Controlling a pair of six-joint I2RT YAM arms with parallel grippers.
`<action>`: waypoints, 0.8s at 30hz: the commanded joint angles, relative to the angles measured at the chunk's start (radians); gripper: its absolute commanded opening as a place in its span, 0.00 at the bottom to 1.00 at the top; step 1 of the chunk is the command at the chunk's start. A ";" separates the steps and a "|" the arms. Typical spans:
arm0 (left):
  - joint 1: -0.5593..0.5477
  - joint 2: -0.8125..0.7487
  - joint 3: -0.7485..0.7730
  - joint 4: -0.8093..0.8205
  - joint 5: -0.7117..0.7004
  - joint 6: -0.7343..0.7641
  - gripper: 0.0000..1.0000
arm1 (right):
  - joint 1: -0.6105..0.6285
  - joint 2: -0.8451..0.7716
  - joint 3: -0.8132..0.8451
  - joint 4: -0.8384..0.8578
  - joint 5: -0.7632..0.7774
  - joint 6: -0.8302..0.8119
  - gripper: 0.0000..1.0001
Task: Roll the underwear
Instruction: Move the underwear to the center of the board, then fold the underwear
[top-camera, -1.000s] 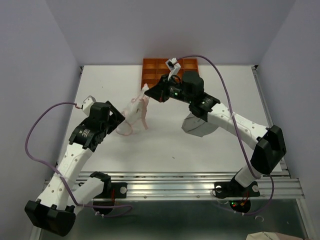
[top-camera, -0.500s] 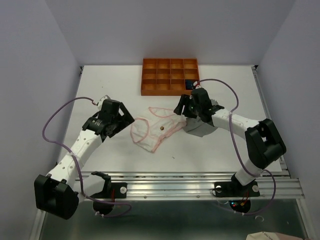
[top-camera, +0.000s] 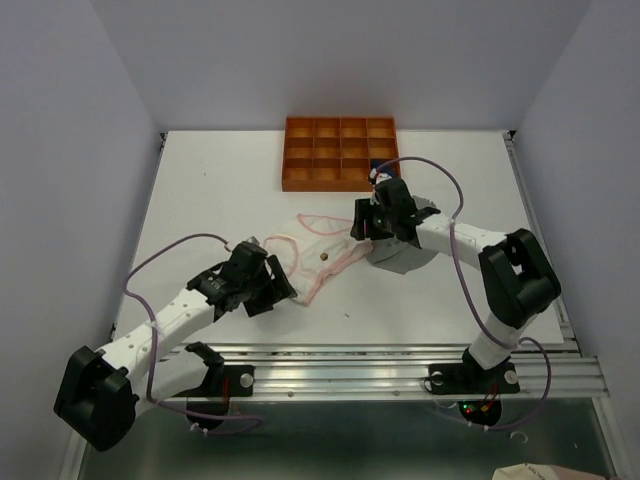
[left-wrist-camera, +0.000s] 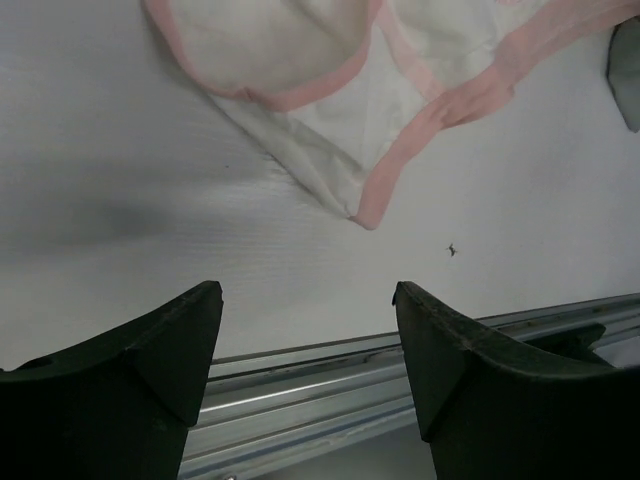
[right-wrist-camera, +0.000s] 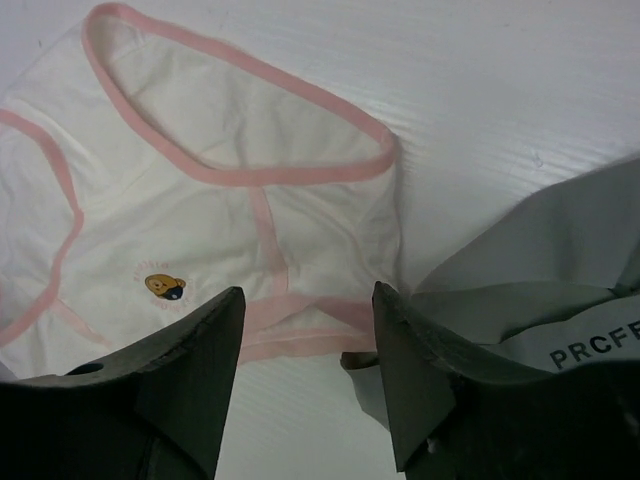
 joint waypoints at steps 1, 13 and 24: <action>-0.009 0.021 0.026 0.189 0.025 -0.041 0.71 | 0.006 0.051 0.060 0.045 -0.090 -0.027 0.56; -0.014 0.309 0.101 0.309 0.026 0.054 0.43 | 0.016 0.146 0.042 0.066 -0.097 -0.001 0.41; -0.012 0.509 0.092 0.231 0.039 0.114 0.35 | 0.016 0.257 0.123 -0.024 -0.078 -0.187 0.44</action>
